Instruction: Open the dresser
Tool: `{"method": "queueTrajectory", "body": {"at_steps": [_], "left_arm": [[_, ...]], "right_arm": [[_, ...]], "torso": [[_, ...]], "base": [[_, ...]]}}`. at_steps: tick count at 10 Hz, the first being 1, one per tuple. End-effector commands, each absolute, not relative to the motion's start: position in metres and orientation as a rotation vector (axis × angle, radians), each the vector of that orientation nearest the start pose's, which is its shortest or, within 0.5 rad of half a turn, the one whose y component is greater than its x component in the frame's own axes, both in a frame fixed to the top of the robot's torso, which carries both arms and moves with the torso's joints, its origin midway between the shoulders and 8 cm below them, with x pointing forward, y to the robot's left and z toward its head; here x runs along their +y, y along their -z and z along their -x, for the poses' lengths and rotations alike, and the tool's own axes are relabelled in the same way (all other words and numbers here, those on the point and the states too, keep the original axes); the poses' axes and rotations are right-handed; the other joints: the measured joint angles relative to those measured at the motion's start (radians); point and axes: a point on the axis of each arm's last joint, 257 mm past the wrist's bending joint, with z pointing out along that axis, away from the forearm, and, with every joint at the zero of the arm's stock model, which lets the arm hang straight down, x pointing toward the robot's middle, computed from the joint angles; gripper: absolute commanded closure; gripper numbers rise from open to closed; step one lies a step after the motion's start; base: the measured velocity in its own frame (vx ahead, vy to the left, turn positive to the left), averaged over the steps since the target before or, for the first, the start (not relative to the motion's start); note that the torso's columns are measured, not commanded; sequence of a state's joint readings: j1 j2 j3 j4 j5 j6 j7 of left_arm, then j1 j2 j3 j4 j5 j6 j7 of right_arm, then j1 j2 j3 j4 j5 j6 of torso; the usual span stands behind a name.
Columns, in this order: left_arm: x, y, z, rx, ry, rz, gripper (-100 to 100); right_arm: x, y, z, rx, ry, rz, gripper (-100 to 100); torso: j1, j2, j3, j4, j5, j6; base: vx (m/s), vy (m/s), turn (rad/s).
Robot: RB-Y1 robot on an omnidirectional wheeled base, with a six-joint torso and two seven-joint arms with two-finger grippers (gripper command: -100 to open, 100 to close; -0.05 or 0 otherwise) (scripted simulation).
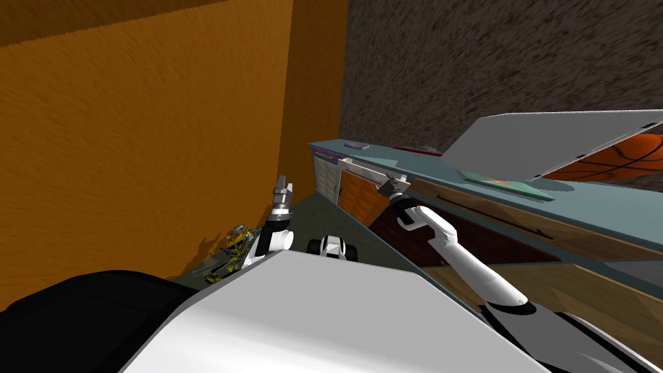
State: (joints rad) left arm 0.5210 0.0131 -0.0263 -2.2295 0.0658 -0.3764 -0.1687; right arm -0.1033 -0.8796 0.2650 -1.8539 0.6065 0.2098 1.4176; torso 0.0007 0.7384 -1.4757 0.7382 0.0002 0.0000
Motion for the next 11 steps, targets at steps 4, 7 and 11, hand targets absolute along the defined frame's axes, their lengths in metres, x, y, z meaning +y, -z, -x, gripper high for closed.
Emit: {"method": "queueTrajectory", "body": {"at_steps": [4,7,11], "left_arm": [[0.284,0.032,-0.370,0.772,1.164,0.774,0],[0.284,0.032,-0.370,0.772,1.164,0.774,0],[0.284,0.032,-0.370,0.772,1.164,0.774,0]], "right_arm": [[-0.309,0.053,-0.554,1.150,0.887,1.093,-100],[-0.308,0.060,-0.552,1.155,0.885,1.096,0],[-0.308,0.060,-0.552,1.157,0.885,1.096,0]], "torso": [[-0.001,0.000,0.000,0.000,0.000,0.000],[-0.001,0.001,0.000,0.001,0.000,0.000],[-0.001,0.000,0.000,0.000,0.000,0.000]], "base": [[-0.016,0.034,0.018],[-0.002,0.005,0.000],[0.000,0.000,0.000]]}}
